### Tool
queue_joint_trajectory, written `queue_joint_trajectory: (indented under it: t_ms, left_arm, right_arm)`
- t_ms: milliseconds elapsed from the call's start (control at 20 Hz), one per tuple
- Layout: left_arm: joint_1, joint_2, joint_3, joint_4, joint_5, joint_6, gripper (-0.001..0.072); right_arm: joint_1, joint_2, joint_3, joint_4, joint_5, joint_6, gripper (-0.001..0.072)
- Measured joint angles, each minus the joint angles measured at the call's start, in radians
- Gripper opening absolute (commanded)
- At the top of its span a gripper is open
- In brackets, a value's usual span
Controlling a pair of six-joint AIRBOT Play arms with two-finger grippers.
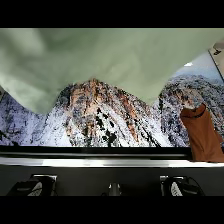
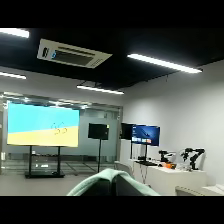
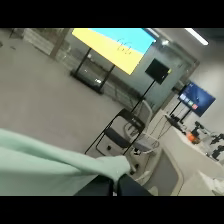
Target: Fold the shirts.
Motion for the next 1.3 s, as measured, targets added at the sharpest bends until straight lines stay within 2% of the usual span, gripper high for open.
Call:
queue_joint_trajectory:
  t_ms: [200, 400, 600, 800, 900, 1050, 1300]
  left_arm:
    - [0.0, 0.021, 0.031, 0.104, -0.075, -0.074, 0.0024]
    - [0.0, -0.021, 0.039, 0.22, -0.267, -0.136, 0.0025]
    - [0.0, -0.125, -0.016, 0.262, -0.462, -0.134, 0.0026]
    - [-0.002, -0.229, -0.262, 0.277, -0.524, -0.076, 0.0026]
    - [-0.002, -0.28, -0.436, 0.277, -0.476, -0.054, 0.0026]
    - [-0.002, -0.377, -0.659, 0.279, -0.315, -0.037, 0.0026]
    - [-0.002, -0.552, -0.766, 0.278, -0.045, -0.027, 0.0026]
  right_arm:
    - [0.0, 0.053, 0.006, -0.019, 0.035, 0.01, 0.0017]
    - [0.0, 0.028, 0.008, -0.051, 0.145, 0.029, 0.0017]
    - [0.0, -0.116, -0.004, -0.102, 0.356, 0.046, 0.0015]
    - [0.0, -0.348, -0.085, -0.131, 0.505, 0.047, 0.0015]
    - [0.0, -0.481, -0.138, -0.143, 0.523, 0.054, 0.0016]
    - [0.001, -0.676, -0.181, -0.139, 0.47, 0.062, 0.0016]
    - [0.001, -0.85, -0.2, -0.065, 0.209, 0.067, 0.0016]
